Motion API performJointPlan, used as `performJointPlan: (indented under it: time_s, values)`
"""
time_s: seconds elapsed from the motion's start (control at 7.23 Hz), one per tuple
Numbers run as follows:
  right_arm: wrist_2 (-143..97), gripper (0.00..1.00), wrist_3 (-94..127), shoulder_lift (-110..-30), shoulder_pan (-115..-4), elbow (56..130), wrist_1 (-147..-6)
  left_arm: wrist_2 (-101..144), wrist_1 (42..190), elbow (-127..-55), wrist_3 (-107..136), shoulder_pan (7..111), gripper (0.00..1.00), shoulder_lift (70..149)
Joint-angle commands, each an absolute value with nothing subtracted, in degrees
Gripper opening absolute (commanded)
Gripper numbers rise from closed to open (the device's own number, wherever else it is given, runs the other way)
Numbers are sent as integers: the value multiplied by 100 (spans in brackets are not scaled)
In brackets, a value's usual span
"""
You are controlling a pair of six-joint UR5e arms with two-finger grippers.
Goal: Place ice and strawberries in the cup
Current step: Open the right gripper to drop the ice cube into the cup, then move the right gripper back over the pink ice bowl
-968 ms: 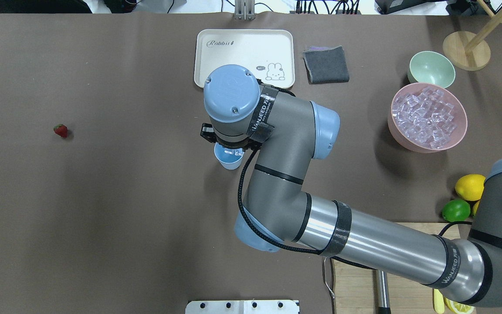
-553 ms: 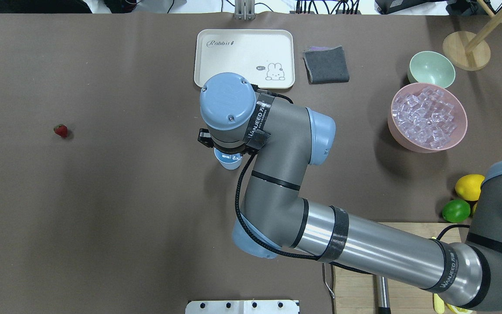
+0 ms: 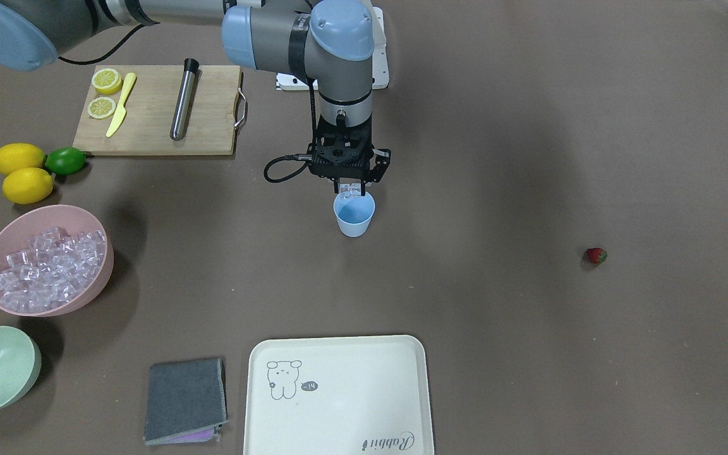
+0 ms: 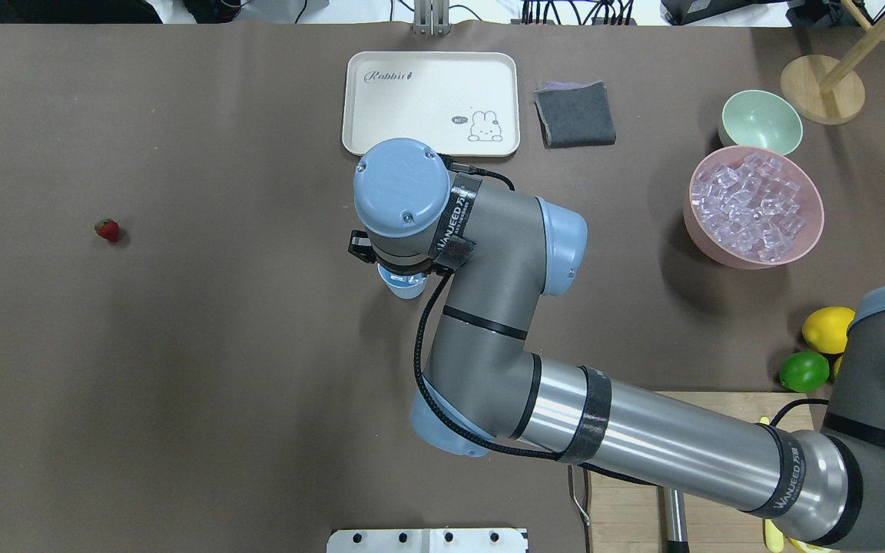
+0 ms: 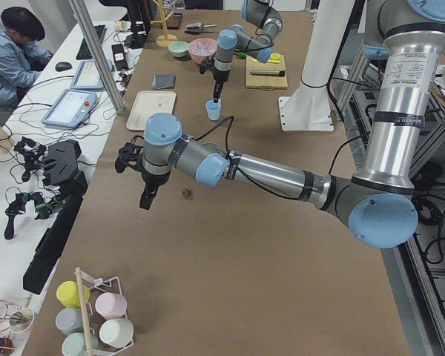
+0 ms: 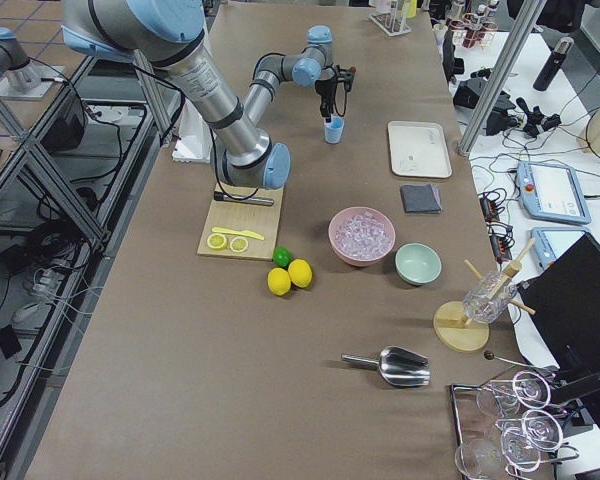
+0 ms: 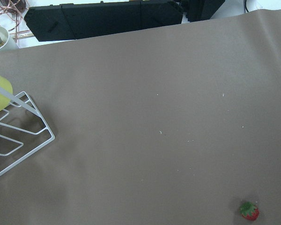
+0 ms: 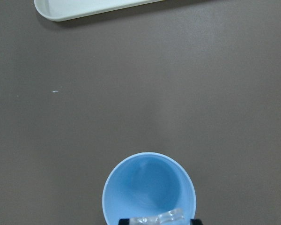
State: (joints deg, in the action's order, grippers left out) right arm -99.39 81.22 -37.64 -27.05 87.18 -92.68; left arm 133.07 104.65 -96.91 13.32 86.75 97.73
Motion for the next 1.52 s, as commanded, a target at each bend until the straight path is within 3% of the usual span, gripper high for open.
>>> performJointPlan:
  time_s: [0.0, 0.14, 0.28, 0.41, 0.83, 1.11, 1.38]
  values:
    - [-9879, 47, 8086, -3771, -2707, 8622, -9141, 13307, 10468, -9686, 1336, 8675, 98, 9756]
    - [-9853, 74, 8077, -3788, -2707, 8622, -8975, 13307, 10468, -9694, 1336, 8675, 98, 9756]
    - [-9844, 92, 8060, -3797, -2733, 8622, -8948, 13307, 10468, -9703, 1336, 8675, 98, 9756]
    - [-9852, 98, 8033, -3797, -2794, 8622, -8947, 13307, 10468, -9712, 1345, 8675, 98, 9747]
    - [-10631, 98, 7675, -3927, -3495, 9050, -9244, 13307, 10616, -9695, 1406, 8675, 98, 9721]
    - [-11430, 97, 6485, -4916, -4442, 10191, -9667, 13307, 10626, -9703, 1406, 8666, 98, 9721]
    - [-11803, 96, 5575, -5700, -5148, 10230, -9651, 13342, 10836, -9730, 1424, 8666, 98, 9589]
